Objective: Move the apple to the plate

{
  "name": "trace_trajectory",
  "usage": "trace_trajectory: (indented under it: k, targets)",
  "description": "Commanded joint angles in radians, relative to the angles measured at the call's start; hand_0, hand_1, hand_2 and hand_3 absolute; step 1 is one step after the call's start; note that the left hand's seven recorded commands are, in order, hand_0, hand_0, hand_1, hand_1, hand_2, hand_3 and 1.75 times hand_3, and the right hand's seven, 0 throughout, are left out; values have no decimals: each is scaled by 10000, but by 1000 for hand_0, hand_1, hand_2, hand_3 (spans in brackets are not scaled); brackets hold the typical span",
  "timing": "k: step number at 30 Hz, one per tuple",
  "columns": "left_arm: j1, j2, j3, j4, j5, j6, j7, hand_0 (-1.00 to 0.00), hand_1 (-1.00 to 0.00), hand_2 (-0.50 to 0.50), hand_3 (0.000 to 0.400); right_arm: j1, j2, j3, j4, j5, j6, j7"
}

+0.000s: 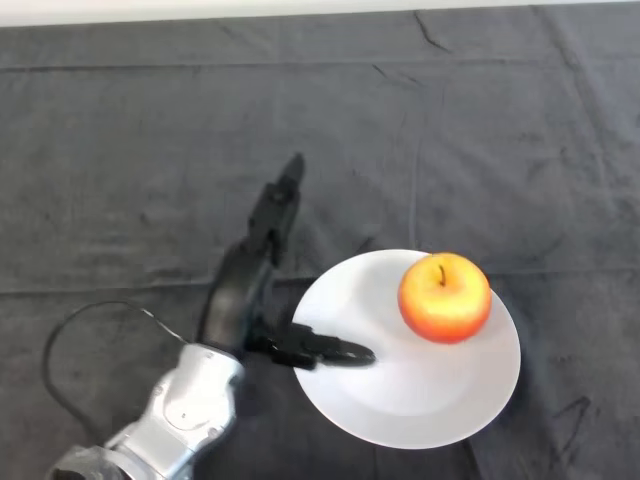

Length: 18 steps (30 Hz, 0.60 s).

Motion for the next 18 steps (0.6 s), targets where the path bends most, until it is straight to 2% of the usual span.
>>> trace_trajectory:
  k: [1,7,12,18]
  targets:
    - [57,599,357,-422,-274,-272,-192,0,0,0,0,-9,-211,-57,141,0,72,37]
    - [425,1276,1190,-714,-901,-426,-638,0,0,0,0,-9,-210,-57,141,0,74,39]
    - [670,1580,1860,-714,-1370,-568,-906,0,0,0,0,-9,-210,-56,141,0,75,40]
    - [1010,1923,2852,-522,-2284,-781,-1482,0,0,0,0,-9,-210,-56,141,0,77,41]
